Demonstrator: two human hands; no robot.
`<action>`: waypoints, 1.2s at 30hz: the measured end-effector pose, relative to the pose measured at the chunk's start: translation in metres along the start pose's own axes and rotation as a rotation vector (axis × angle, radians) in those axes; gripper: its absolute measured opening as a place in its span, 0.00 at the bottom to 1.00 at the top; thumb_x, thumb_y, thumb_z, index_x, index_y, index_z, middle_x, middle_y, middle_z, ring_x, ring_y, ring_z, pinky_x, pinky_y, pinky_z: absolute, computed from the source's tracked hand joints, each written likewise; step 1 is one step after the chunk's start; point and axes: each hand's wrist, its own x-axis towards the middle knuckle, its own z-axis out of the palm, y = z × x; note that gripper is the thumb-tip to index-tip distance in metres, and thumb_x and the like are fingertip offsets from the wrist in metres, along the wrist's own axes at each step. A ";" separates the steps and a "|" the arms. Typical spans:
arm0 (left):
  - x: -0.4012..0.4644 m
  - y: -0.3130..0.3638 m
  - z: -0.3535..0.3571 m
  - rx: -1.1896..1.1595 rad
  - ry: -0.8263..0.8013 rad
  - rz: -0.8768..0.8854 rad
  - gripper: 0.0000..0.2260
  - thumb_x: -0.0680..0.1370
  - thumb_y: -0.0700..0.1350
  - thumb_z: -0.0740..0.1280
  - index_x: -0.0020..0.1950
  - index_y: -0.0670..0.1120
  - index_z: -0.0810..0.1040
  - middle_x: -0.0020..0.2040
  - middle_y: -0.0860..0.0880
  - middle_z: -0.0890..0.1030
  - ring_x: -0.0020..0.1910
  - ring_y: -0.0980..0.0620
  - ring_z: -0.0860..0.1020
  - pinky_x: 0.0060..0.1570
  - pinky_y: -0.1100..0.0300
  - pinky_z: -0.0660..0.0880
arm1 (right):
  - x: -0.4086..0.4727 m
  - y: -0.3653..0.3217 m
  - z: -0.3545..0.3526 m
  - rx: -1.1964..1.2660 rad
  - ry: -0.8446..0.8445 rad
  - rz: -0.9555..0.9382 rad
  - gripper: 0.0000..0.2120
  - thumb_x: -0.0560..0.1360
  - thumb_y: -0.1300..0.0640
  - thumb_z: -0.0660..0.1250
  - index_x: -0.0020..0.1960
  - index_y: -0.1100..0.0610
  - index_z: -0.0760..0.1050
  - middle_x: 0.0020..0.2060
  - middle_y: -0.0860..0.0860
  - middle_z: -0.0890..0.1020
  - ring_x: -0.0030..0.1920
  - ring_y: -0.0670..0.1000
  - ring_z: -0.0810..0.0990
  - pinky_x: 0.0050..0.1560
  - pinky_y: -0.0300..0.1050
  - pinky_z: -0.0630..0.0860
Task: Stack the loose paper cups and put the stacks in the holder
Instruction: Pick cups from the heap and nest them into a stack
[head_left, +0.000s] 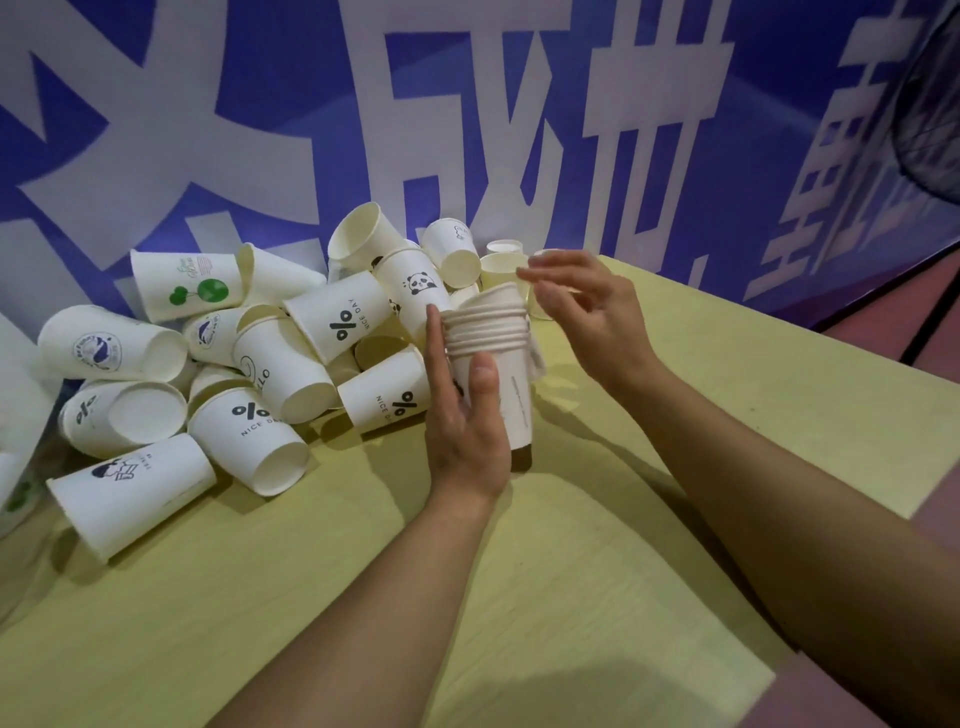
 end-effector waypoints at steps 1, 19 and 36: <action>0.000 0.001 0.000 -0.009 0.009 0.008 0.23 0.76 0.68 0.54 0.68 0.83 0.50 0.79 0.53 0.64 0.71 0.48 0.72 0.64 0.41 0.75 | 0.009 0.007 0.000 -0.092 0.064 0.016 0.11 0.78 0.52 0.68 0.59 0.51 0.81 0.60 0.50 0.78 0.61 0.47 0.76 0.59 0.45 0.77; 0.002 -0.008 0.001 -0.021 0.019 -0.029 0.27 0.75 0.69 0.55 0.73 0.74 0.54 0.73 0.50 0.73 0.61 0.48 0.79 0.54 0.43 0.80 | 0.090 0.081 -0.013 -0.866 -0.038 0.266 0.13 0.75 0.50 0.73 0.57 0.53 0.81 0.68 0.51 0.74 0.65 0.54 0.71 0.64 0.45 0.69; -0.005 -0.003 0.002 -0.003 -0.163 0.062 0.26 0.77 0.65 0.57 0.74 0.75 0.56 0.74 0.58 0.70 0.67 0.54 0.75 0.62 0.42 0.76 | -0.012 -0.011 -0.025 0.115 0.236 -0.038 0.22 0.71 0.53 0.70 0.62 0.46 0.68 0.61 0.57 0.68 0.59 0.55 0.76 0.48 0.43 0.82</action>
